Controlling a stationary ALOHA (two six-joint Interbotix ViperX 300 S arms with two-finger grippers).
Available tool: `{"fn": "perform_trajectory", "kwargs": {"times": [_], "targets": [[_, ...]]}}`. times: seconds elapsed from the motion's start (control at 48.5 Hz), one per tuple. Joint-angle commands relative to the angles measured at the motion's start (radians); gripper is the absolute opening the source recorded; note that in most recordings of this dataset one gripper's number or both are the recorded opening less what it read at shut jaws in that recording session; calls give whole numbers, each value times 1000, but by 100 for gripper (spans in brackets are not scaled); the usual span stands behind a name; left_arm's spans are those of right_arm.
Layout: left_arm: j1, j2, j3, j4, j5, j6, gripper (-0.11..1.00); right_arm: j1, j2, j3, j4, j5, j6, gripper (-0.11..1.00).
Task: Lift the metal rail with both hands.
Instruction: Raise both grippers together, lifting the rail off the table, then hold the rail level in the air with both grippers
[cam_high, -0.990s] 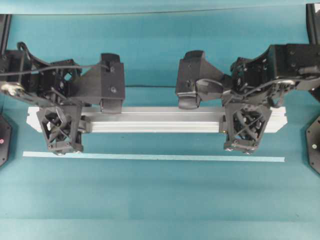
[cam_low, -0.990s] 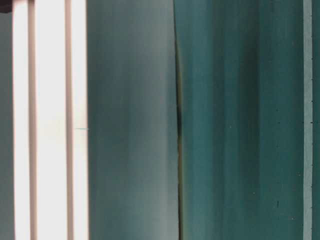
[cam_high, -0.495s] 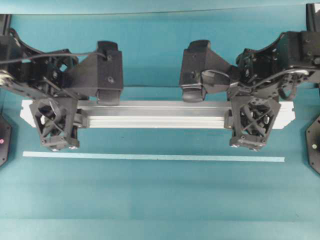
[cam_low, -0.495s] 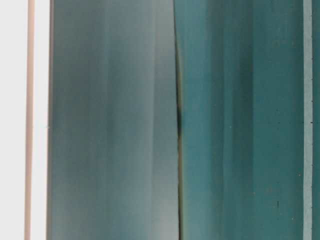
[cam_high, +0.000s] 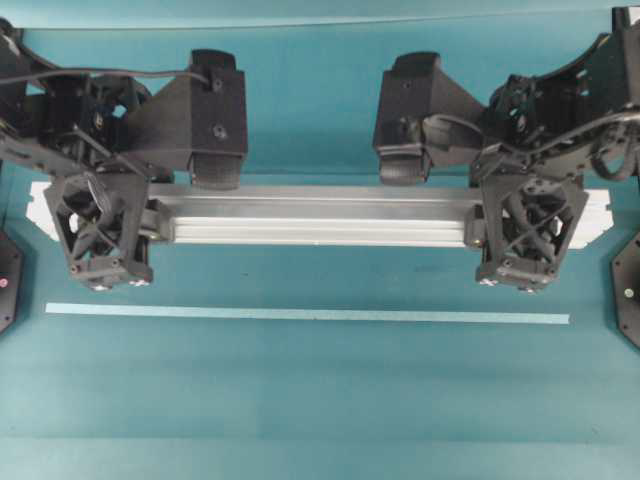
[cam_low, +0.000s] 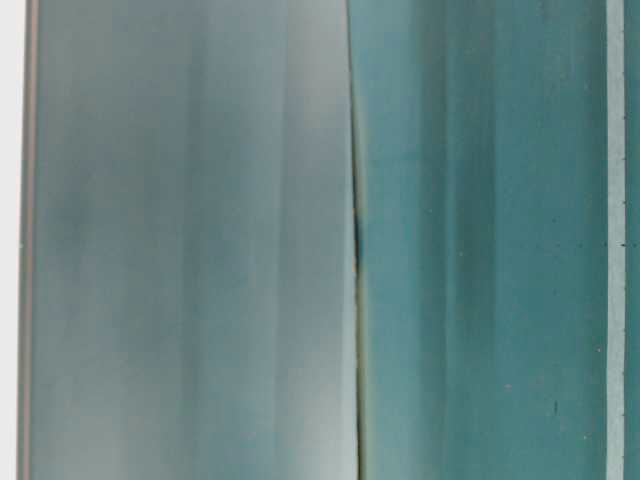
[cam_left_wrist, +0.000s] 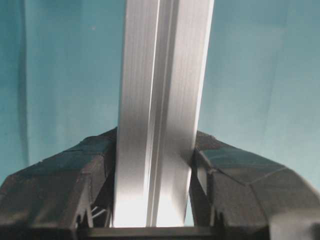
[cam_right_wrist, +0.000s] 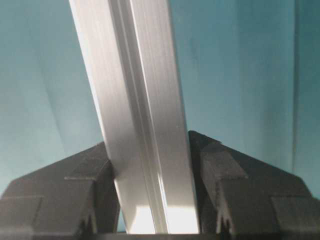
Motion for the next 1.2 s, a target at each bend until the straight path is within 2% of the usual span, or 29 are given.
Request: {"fn": "perform_trajectory", "kwargs": {"times": [0.0, 0.247, 0.928, 1.175], "targets": [[-2, -11, -49, 3, 15, -2, 37, -5, -15, -41, 0, 11, 41, 33], [-2, -9, -87, 3, 18, -2, 37, -5, -15, -67, 0, 58, 41, 33], [2, -9, -98, 3, 18, -2, 37, -5, -14, -71, -8, 58, 41, 33], [3, -8, -57, 3, 8, -3, 37, -5, -6, -8, -18, 11, 32, 33]]}}
